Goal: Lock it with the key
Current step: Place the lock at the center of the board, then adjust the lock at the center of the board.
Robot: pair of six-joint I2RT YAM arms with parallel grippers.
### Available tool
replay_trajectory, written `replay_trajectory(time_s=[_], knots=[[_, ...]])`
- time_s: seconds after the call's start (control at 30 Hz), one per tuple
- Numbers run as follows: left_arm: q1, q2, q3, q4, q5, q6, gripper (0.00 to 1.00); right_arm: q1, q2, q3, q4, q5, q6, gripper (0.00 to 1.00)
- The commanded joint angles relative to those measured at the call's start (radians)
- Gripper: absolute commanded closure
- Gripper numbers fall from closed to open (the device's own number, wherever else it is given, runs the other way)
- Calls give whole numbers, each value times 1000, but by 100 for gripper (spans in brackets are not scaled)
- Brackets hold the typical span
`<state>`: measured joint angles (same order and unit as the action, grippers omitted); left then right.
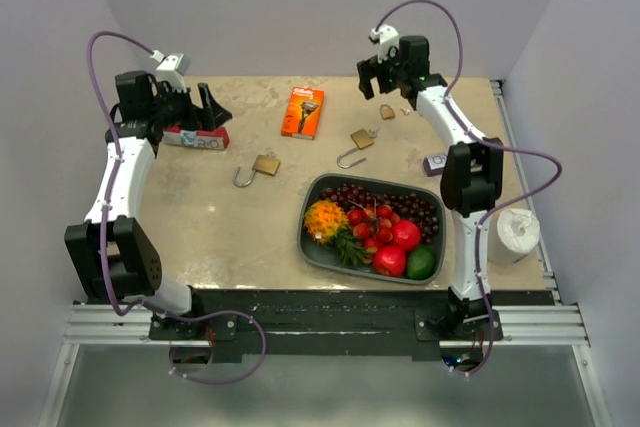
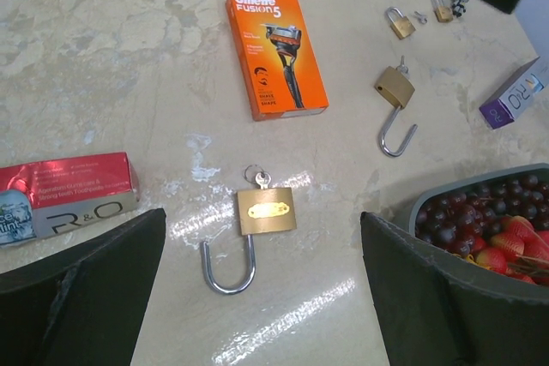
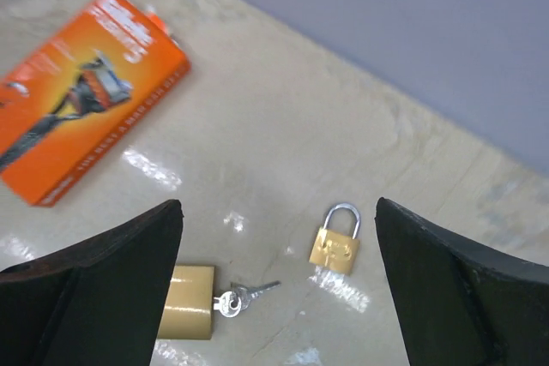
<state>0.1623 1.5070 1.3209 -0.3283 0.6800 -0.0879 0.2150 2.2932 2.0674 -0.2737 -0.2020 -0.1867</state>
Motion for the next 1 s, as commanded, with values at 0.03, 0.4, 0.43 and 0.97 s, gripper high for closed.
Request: replay_trajectory(time_s=[0.03, 0.4, 0.43, 0.97], knots=[[2, -40, 17, 115, 4, 19, 1, 3, -120, 58, -138, -360, -370, 1], [2, -79, -38, 94, 205, 166, 0, 4, -34, 161, -821, -478, -1242, 1], [0, -79, -40, 91, 229, 165, 1, 6, -26, 158, -838, -467, -1264, 1], [0, -57, -25, 52, 303, 165, 0, 64, 6, -77, -517, -315, -1194, 1]])
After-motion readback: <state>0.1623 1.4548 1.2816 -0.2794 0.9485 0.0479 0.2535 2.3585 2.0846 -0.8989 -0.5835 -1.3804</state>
